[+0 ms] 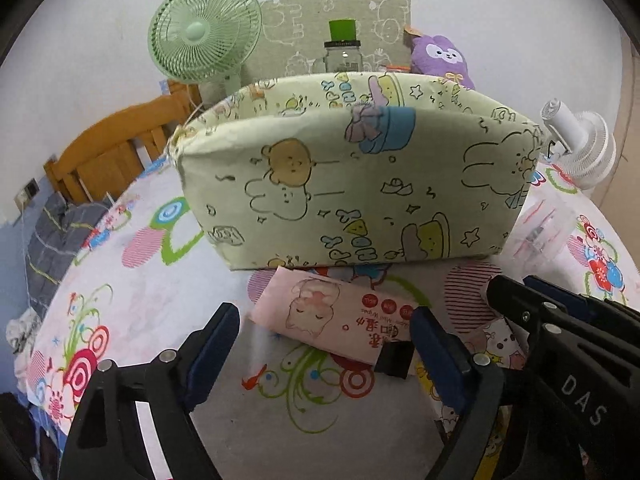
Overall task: Organize soft objects
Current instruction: 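Grasp the white folded packet with the right tool while the left tool approaches the yellow cartoon pack, then grasp the yellow cartoon-printed pack with the left tool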
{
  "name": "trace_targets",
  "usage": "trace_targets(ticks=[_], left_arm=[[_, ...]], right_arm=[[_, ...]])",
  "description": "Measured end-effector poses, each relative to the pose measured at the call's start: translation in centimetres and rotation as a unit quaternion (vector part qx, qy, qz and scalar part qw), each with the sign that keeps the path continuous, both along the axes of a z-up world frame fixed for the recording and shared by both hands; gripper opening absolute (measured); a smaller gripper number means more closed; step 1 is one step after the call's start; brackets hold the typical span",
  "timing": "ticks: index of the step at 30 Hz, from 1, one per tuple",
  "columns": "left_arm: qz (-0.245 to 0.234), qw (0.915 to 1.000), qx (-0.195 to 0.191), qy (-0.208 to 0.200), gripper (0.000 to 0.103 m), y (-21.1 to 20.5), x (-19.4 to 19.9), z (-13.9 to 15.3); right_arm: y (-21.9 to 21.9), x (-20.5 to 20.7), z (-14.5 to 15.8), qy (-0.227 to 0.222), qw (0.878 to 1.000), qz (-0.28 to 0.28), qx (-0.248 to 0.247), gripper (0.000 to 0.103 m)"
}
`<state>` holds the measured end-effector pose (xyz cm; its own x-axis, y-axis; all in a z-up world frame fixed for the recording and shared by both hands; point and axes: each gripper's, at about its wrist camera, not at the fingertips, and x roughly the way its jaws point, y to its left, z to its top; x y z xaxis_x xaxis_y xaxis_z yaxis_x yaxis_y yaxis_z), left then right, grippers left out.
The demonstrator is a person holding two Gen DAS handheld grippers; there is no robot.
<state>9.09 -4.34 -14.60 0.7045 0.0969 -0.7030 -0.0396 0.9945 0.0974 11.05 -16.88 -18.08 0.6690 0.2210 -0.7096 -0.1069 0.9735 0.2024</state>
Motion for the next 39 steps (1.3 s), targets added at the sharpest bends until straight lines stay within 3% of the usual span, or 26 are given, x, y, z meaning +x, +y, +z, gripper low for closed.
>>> trace_targets(ticks=[18, 39], left_arm=[[-0.003, 0.9984, -0.053, -0.017, 0.088, -1.4, -2.1, 2.0], [0.002, 0.9984, -0.055, 0.009, 0.084, -5.5, -2.9, 0.4]], right_arm=[[-1.9, -2.5, 2.6, -0.044, 0.999, -0.013, 0.004, 0.027], [-5.9, -3.8, 1.1, -0.035, 0.999, -0.038, 0.002, 0.028]])
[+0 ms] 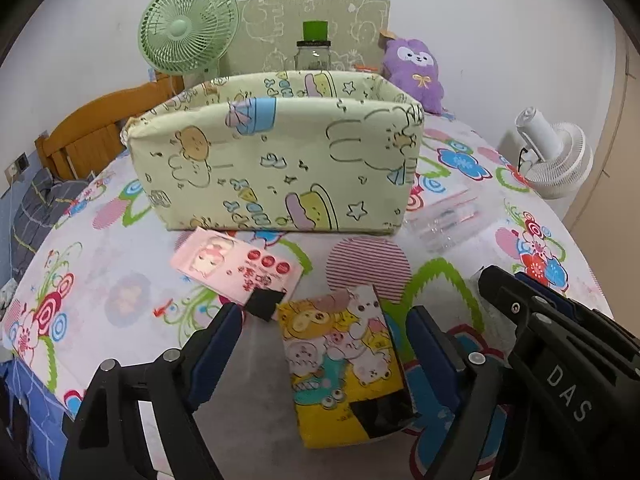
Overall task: Organize soft objects
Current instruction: 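Grasp the yellow cartoon-printed pack with the left tool, then carry the yellow pack with the left tool over the basket while the right tool carries the white packet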
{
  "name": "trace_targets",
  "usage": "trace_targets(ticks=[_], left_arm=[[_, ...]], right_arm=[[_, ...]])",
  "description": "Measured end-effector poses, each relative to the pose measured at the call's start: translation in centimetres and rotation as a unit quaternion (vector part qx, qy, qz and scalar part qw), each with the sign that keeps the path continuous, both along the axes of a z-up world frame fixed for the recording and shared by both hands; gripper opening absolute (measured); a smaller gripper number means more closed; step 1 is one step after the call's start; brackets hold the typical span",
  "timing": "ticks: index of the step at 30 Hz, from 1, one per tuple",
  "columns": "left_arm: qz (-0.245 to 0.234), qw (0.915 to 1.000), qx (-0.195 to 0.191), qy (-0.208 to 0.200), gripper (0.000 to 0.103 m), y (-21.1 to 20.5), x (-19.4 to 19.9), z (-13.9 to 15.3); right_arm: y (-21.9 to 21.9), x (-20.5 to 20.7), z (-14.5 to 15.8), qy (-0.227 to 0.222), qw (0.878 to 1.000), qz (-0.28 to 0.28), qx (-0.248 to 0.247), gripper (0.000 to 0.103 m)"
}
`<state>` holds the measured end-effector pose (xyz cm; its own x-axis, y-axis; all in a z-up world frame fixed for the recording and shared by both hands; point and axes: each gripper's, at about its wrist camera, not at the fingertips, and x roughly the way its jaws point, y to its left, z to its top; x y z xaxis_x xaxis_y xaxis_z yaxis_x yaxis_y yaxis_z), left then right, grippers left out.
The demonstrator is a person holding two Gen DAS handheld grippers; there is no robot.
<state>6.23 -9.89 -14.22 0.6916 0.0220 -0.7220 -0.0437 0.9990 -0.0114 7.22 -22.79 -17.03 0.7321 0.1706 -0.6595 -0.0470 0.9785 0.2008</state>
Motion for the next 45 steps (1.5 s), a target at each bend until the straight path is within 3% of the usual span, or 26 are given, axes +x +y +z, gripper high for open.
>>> trace_targets(ticks=[3, 4, 11, 26, 45], left_arm=[[0.004, 1.0, 0.001, 0.006, 0.073, -0.3, 0.0, -0.4], [0.002, 0.9999, 0.005, 0.012, 0.06, -0.4, 0.1, -0.6], [-0.007, 0.9999, 0.005, 0.013, 0.047, -0.6, 0.0, -0.6], [-0.017, 0.9998, 0.012, -0.003, 0.045, -0.4, 0.0, 1.2], [-0.034, 0.9981, 0.008, -0.051, 0.045, 0.6, -1.2, 6.7]], right_arm=[[-0.1, -0.1, -0.2, 0.003, 1.0, 0.002, 0.0, 0.028], [0.0, -0.1, -0.3, 0.004, 1.0, 0.004, 0.0, 0.028], [0.4, -0.3, -0.6, 0.008, 1.0, 0.012, 0.003, 0.028], [1.5, -0.4, 1.1, -0.004, 1.0, 0.015, 0.001, 0.028], [3.1, -2.5, 7.0, -0.052, 0.999, 0.003, -0.006, 0.028]])
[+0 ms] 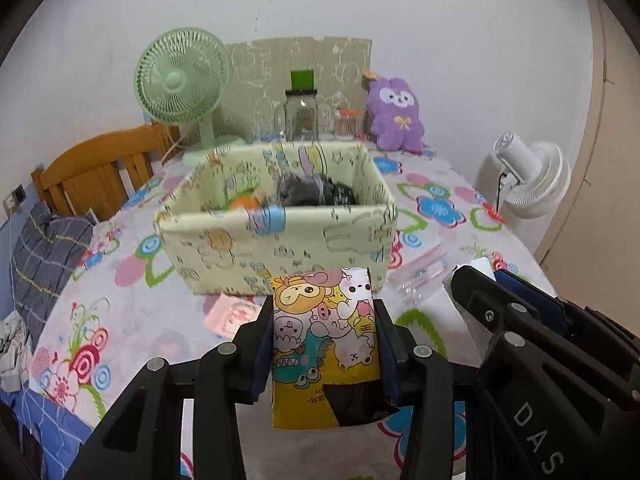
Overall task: Organize soft objects
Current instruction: 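Carry the yellow pack with the left tool over the basket while the right tool carries the white packet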
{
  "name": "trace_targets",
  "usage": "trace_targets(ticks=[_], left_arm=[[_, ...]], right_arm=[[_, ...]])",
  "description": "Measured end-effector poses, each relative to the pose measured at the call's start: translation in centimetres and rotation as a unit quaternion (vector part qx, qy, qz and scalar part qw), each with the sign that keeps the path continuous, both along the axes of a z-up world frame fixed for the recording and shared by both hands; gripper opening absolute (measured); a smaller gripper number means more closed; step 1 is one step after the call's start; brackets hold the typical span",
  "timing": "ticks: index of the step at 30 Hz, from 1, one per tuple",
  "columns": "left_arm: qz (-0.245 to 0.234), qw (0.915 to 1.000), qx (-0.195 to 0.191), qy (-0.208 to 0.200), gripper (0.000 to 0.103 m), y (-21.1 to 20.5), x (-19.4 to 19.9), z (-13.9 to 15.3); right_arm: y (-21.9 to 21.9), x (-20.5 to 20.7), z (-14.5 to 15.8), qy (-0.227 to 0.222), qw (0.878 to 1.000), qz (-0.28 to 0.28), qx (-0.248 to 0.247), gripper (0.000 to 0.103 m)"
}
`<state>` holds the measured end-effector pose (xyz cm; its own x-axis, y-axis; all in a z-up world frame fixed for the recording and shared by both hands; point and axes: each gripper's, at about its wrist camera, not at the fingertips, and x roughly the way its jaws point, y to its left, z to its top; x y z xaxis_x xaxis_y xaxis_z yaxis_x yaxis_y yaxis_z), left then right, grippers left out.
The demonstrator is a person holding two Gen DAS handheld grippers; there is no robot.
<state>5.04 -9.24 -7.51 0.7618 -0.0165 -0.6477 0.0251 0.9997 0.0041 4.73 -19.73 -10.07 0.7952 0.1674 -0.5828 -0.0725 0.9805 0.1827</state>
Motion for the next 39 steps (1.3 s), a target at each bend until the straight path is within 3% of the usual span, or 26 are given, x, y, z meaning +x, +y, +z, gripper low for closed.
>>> trace_targets(ticks=[18, 39], left_arm=[[-0.009, 0.9991, 0.0, -0.042, 0.045, 2.7, 0.0, 5.2], [-0.011, 0.9981, -0.007, -0.06, 0.045, 5.1, 4.3, 6.8]], right_arm=[[3.1, -0.4, 5.4, -0.038, 0.999, 0.01, -0.017, 0.028], [5.8, 4.2, 7.5, -0.057, 0.998, 0.029, -0.015, 0.028]])
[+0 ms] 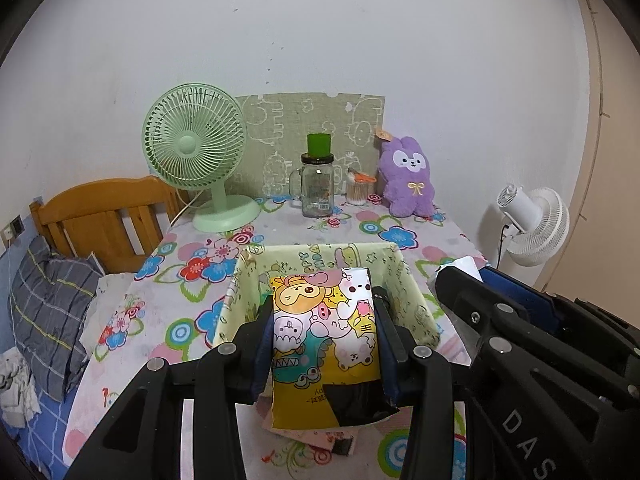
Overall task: Organize soft objects
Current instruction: 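Carry the yellow pack with the left tool over the basket while the right tool carries the white packet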
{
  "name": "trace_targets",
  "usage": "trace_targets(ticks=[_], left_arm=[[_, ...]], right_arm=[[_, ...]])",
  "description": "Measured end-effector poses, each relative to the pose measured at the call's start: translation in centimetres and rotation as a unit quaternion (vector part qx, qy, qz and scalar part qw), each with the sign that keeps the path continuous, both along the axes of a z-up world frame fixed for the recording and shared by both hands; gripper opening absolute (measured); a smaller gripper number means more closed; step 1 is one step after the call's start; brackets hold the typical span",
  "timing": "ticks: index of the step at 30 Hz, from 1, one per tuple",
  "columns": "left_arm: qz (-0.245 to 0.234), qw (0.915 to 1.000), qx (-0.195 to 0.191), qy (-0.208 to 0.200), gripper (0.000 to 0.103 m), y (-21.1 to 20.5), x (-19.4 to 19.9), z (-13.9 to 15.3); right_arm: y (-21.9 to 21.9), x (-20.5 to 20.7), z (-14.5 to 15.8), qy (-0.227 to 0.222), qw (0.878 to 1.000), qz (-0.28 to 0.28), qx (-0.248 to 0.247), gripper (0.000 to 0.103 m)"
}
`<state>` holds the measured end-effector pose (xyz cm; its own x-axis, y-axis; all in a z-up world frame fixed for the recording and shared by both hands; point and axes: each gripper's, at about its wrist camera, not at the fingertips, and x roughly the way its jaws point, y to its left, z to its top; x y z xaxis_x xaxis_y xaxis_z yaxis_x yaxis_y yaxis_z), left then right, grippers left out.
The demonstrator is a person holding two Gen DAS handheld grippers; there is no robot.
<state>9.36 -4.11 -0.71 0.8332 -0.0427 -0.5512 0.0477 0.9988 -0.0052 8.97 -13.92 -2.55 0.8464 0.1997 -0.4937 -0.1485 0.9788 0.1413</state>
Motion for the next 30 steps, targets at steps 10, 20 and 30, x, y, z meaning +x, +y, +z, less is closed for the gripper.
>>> trace_targets(ticks=[10, 20, 30], left_arm=[[0.007, 1.0, -0.006, 0.0, 0.045, 1.2, 2.9, -0.2], [0.012, 0.9999, -0.004, -0.001, 0.045, 1.8, 5.7, -0.9], [0.007, 0.9999, -0.005, 0.013, 0.046, 2.1, 8.4, -2.8]], right_arm=[[1.0, 3.3, -0.1, 0.001, 1.0, 0.014, 0.007, 0.028], [1.8, 6.4, -0.7, 0.001, 1.0, 0.022, 0.011, 0.028], [2.1, 9.4, -2.3, 0.022, 0.999, 0.025, 0.017, 0.028]])
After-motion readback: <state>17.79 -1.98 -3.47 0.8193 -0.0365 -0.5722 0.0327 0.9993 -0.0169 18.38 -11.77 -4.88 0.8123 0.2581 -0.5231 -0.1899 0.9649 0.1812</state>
